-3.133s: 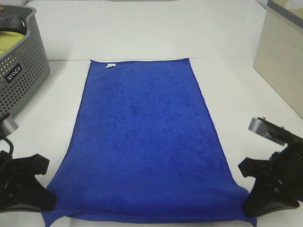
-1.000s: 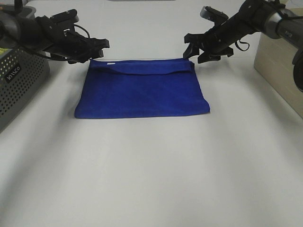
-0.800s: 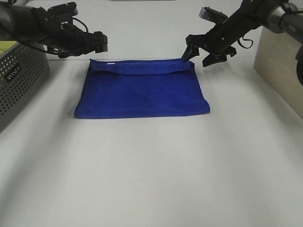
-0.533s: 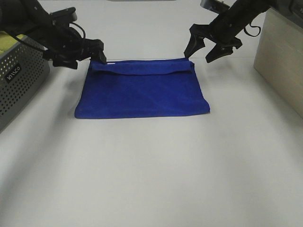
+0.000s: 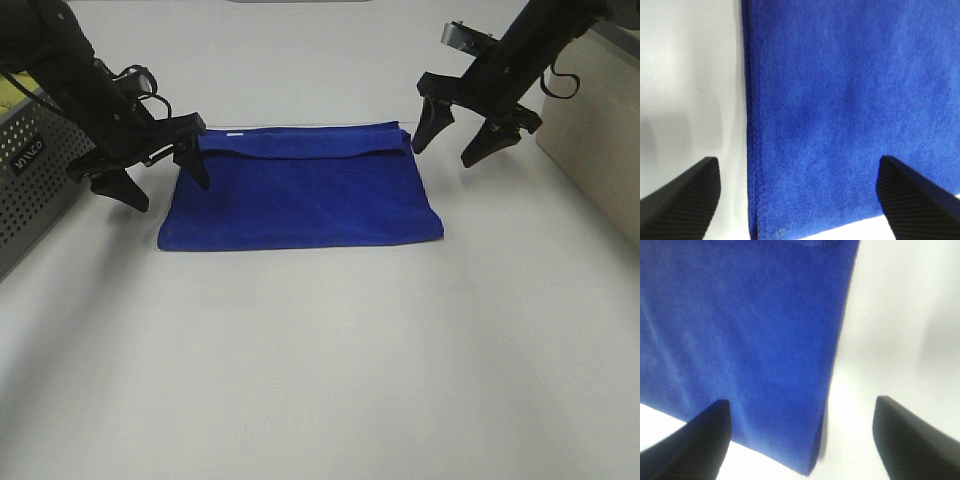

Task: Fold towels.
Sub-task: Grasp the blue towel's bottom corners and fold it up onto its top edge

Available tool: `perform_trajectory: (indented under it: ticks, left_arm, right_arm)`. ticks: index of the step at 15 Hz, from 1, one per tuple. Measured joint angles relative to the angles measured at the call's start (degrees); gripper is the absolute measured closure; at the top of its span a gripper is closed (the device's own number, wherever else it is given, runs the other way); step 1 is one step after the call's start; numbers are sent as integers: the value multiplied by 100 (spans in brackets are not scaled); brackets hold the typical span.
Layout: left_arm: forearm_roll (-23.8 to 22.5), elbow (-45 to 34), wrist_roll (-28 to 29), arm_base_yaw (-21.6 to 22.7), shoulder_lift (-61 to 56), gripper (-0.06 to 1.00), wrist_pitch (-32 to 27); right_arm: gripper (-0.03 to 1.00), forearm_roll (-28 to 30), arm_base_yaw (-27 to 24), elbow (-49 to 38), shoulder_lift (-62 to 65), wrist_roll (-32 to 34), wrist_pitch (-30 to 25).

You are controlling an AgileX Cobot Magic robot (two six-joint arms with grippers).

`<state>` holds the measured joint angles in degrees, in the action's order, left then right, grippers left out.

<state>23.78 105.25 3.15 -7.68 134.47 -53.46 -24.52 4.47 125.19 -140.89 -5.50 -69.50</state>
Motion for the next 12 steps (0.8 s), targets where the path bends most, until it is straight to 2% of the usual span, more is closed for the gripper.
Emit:
perform_trajectory:
  ticks: [4, 7, 12]
  left_arm:
    - [-189, -166, 160, 0, 0, 15, -29]
    - [-189, -275, 189, 0, 6, 15, 218]
    - [-57, -269, 195, -189, 183, 15, 470]
  right_arm:
    - [21, -34, -166, -1049, 218, -258, -23]
    - [21, -596, -160, -1306, 212, -504, -46]
    - [24, -206, 143, -1318, 212, -561, 350]
